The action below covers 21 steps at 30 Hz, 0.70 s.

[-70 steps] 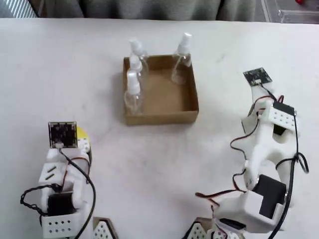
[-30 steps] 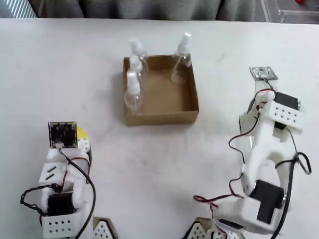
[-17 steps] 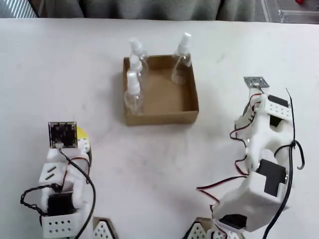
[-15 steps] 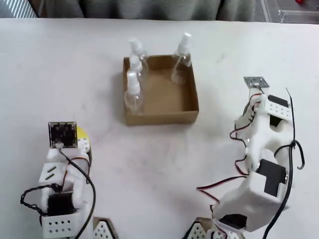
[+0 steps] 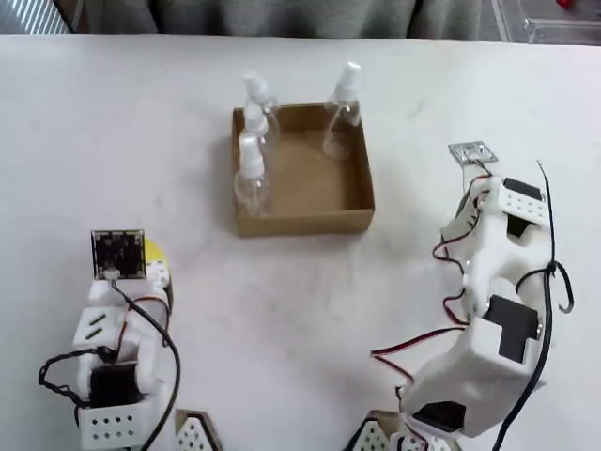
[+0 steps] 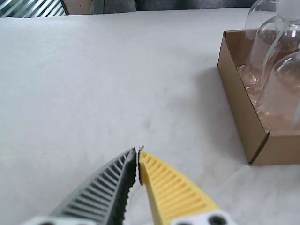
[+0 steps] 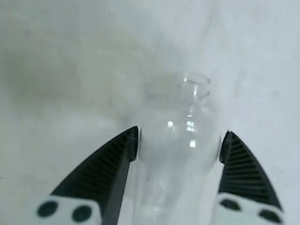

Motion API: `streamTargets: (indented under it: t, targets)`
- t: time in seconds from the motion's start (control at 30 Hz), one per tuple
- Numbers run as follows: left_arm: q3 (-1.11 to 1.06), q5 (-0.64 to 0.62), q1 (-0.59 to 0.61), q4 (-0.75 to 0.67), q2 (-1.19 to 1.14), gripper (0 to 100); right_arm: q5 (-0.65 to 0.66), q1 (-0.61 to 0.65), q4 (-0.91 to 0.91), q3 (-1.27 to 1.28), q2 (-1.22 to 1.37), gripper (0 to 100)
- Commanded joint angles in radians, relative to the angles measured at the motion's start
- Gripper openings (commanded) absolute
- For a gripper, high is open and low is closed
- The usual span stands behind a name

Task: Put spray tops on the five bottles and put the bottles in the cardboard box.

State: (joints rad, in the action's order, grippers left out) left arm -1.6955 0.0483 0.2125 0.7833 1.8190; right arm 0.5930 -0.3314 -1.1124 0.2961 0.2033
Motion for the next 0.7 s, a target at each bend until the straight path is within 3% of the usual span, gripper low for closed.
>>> streamTargets:
  t: [0.0,0.17,0.4,0.67]
  targets:
    - [0.002,0.011,0.005,0.009,0.007,2,0.015,0.008,-0.008,-0.048,-0.019,24.9]
    - [0.002,0.011,0.005,0.009,0.007,2,0.015,0.008,0.005,-0.044,-0.018,23.7]
    - [0.002,0.011,0.005,0.009,0.007,2,0.015,0.004,-0.016,-0.094,0.076,0.9]
    - [0.002,0.011,0.005,0.009,0.007,2,0.008,-0.030,-0.278,-0.331,0.061,1.6]
